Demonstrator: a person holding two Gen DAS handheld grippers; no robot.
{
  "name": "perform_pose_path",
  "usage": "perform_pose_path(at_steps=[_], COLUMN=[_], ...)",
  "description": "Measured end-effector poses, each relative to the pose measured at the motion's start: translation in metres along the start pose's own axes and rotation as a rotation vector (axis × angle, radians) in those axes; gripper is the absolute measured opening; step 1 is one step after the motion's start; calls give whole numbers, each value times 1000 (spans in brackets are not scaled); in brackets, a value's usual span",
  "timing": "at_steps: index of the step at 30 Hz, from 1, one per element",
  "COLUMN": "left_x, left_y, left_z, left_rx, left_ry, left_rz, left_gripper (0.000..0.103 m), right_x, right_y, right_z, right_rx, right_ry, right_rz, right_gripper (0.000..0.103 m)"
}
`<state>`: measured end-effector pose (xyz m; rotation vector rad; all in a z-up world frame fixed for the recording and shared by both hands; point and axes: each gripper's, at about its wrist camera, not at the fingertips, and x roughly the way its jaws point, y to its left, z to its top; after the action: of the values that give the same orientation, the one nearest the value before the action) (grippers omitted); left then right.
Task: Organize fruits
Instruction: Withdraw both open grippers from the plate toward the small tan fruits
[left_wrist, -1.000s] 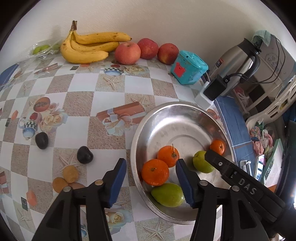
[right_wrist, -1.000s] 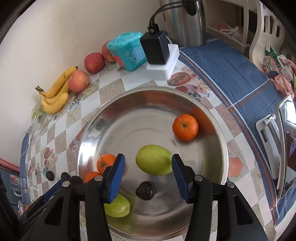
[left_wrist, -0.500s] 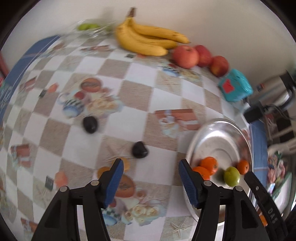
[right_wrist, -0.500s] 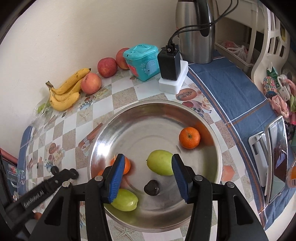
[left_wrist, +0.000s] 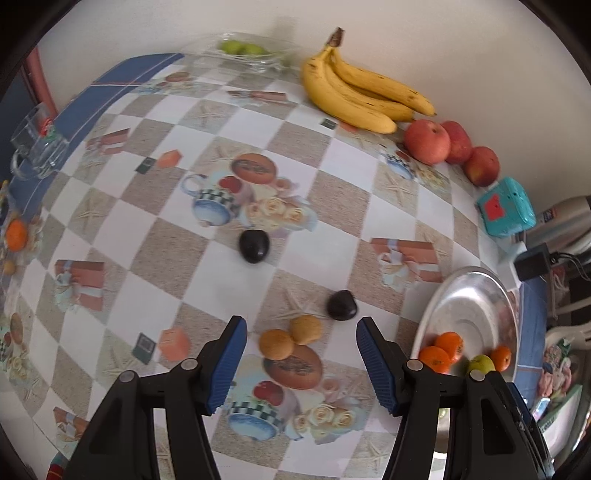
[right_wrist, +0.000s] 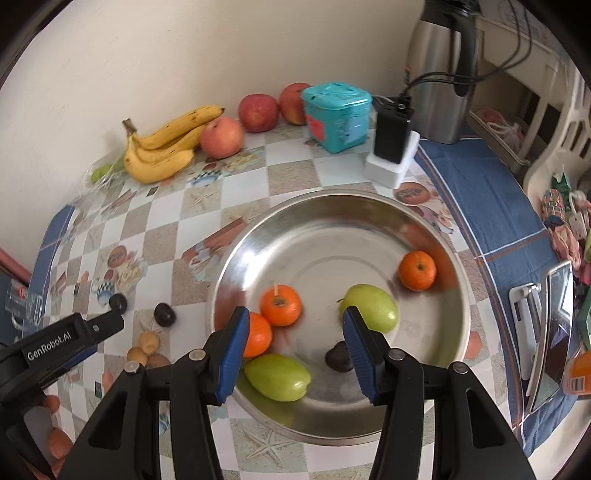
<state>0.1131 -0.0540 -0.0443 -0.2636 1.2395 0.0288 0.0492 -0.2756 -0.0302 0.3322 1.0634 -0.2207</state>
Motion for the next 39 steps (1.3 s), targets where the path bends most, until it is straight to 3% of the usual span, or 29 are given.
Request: perform_pose_path(at_steps=[10, 12, 14, 16, 17, 29, 33, 39], left_x=[1, 1, 2, 3, 4, 7, 7, 5], left_y=[11, 10, 11, 11, 11, 13, 9, 5], left_z=[1, 1, 1, 1, 0, -1, -1, -2], left_rx=[-32, -31, -31, -26, -23, -14, 21, 49], left_ry=[8, 11, 11, 8, 7, 2, -6, -27], left_rz=[10, 13, 20, 34, 42, 73, 76, 70], left_gripper=[66, 70, 84, 93, 96, 103, 103, 103], right_x=[2, 4, 5, 6, 7, 17, 17, 18], right_y=[13, 13, 13, 13, 14, 14, 12, 11], right_z=[-3, -3, -4, -4, -5, -9, -10, -10], right_rx=[-45, -46, -46, -50, -54, -64, -52, -51], right_ry=[15, 20, 24, 25, 25, 52, 43, 35], right_rz=[-6, -10, -14, -26, -33, -45, -30, -40], right_gripper=[53, 53, 55, 72, 73, 75, 95, 96])
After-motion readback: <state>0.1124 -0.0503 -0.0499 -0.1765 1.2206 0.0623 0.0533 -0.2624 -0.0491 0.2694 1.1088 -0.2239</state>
